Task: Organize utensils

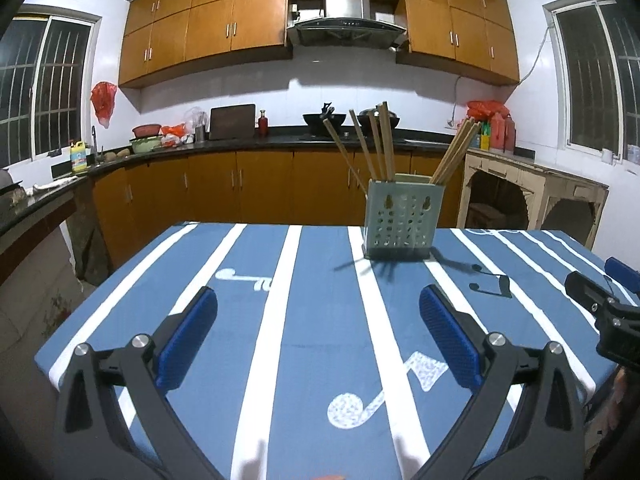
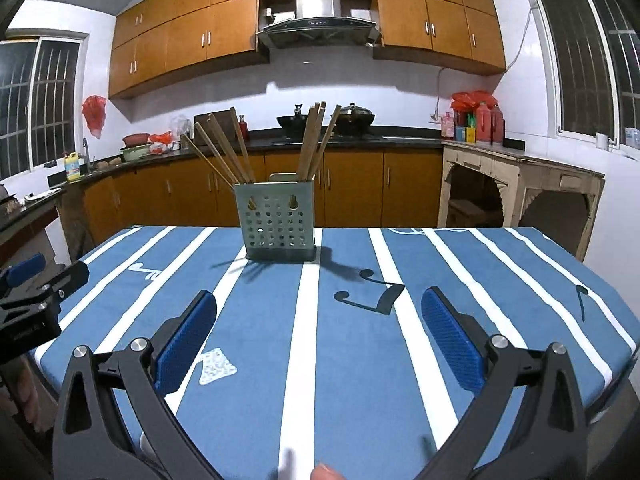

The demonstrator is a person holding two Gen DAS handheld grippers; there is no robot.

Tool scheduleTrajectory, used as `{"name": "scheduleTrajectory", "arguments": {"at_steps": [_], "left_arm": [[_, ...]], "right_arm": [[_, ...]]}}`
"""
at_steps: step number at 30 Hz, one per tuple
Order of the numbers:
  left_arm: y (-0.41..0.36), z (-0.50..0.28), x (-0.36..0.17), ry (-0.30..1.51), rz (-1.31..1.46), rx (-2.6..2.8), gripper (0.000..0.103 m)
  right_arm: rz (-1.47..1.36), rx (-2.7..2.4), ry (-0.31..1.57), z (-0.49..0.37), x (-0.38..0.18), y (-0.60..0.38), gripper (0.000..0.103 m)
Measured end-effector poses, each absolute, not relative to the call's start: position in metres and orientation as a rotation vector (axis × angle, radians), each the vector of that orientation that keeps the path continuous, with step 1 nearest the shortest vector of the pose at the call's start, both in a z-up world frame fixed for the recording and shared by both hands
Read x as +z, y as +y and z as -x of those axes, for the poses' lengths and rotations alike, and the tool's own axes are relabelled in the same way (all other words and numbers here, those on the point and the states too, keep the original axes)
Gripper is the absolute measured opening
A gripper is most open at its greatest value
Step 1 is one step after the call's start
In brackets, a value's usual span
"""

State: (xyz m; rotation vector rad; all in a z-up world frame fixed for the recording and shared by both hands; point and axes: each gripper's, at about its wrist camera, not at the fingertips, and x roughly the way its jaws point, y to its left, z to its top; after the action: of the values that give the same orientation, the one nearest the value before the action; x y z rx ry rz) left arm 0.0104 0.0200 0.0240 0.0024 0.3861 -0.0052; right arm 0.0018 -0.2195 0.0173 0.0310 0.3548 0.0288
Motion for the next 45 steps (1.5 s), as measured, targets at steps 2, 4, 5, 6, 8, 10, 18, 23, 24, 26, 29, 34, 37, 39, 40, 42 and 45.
{"name": "scheduleTrajectory", "arguments": {"at_steps": [2, 4, 5, 6, 8, 10, 18, 23, 24, 26, 29, 34, 37, 39, 40, 42, 45], "left_arm": [[0.021, -0.008, 0.021, 0.384, 0.003, -0.002, 0.099], [0.021, -0.005, 0.019, 0.381, 0.009, 0.002, 0.099], [0.02, -0.003, 0.019, 0.379, 0.009, 0.004, 0.099], [0.02, -0.001, 0.018, 0.377, 0.011, 0.004, 0.099], [0.019, 0.001, 0.016, 0.376, 0.017, -0.002, 0.099], [0.018, 0.004, 0.015, 0.371, 0.018, -0.005, 0.099], [0.015, 0.01, 0.01, 0.37, 0.021, -0.006, 0.099], [0.015, 0.01, 0.01, 0.372, 0.024, 0.002, 0.099], [0.015, 0.01, 0.01, 0.372, 0.024, 0.001, 0.099], [0.015, 0.01, 0.01, 0.373, 0.023, 0.0, 0.099], [0.014, 0.009, 0.01, 0.374, 0.022, -0.002, 0.099], [0.013, 0.01, 0.008, 0.377, 0.019, -0.001, 0.099], [0.013, 0.01, 0.007, 0.378, 0.021, 0.0, 0.099], [0.012, 0.009, 0.006, 0.38, 0.022, 0.001, 0.099], [0.013, 0.009, 0.006, 0.382, 0.023, -0.001, 0.099], [0.012, 0.008, 0.006, 0.383, 0.02, -0.001, 0.099], [0.011, 0.008, 0.006, 0.383, 0.02, -0.002, 0.099]], "right_arm": [[-0.03, 0.026, 0.345, 0.002, 0.016, -0.219, 0.101], [-0.035, 0.024, 0.339, 0.007, 0.013, -0.218, 0.101], [-0.038, 0.024, 0.338, 0.008, 0.011, -0.218, 0.101], [-0.04, 0.021, 0.337, 0.01, 0.011, -0.218, 0.101], [-0.044, 0.018, 0.336, 0.01, 0.01, -0.219, 0.101], [-0.048, 0.017, 0.336, 0.011, 0.01, -0.22, 0.101], [-0.063, 0.016, 0.341, 0.014, 0.007, -0.222, 0.101], [-0.06, 0.012, 0.341, 0.014, 0.007, -0.222, 0.101], [-0.061, 0.014, 0.342, 0.014, 0.007, -0.222, 0.101], [-0.061, 0.014, 0.344, 0.013, 0.007, -0.222, 0.101], [-0.058, 0.015, 0.347, 0.014, 0.006, -0.22, 0.101], [-0.05, 0.018, 0.352, 0.014, 0.005, -0.217, 0.101], [-0.048, 0.02, 0.357, 0.012, 0.005, -0.217, 0.101], [-0.049, 0.021, 0.36, 0.012, 0.005, -0.216, 0.101], [-0.051, 0.021, 0.363, 0.012, 0.004, -0.217, 0.101], [-0.054, 0.02, 0.366, 0.012, 0.004, -0.218, 0.101], [-0.056, 0.02, 0.369, 0.012, 0.004, -0.218, 0.101]]}}
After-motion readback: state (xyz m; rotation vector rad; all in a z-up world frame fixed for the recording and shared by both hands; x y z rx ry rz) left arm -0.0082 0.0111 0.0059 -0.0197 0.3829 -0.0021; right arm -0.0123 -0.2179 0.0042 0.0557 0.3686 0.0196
